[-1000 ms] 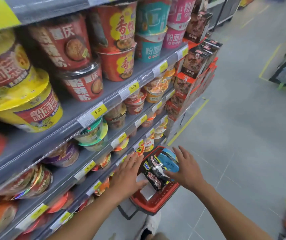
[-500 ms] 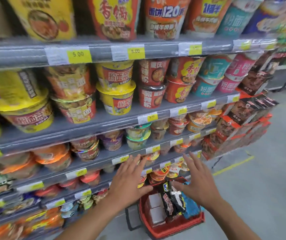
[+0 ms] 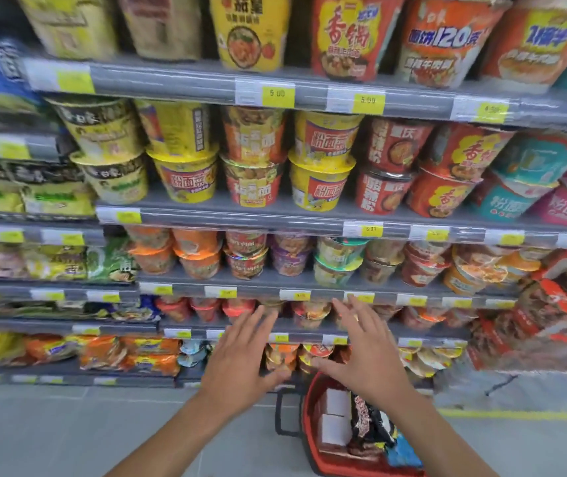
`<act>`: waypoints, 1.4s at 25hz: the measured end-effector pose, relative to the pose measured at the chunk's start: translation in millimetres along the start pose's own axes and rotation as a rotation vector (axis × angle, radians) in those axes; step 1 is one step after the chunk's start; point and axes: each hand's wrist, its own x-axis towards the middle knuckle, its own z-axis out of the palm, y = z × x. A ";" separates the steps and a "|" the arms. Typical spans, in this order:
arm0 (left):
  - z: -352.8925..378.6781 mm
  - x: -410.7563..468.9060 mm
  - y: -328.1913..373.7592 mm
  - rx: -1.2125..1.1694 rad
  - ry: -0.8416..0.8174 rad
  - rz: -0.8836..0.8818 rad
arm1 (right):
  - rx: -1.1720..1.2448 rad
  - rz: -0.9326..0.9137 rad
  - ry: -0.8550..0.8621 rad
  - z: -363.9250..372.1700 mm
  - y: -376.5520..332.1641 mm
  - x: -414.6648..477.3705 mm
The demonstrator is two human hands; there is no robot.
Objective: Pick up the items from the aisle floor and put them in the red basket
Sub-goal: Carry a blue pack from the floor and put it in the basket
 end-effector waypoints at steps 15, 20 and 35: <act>-120.0 -262.1 -190.9 0.153 0.236 -0.668 | 0.072 -0.663 -0.292 114.3 -322.3 15.3; -167.2 -376.0 -263.6 0.182 0.260 -0.850 | 0.061 -0.820 -0.320 154.3 -464.2 -20.8; -244.9 -549.8 -397.0 0.174 0.433 -1.190 | 0.090 -1.104 -0.464 257.0 -737.6 -65.3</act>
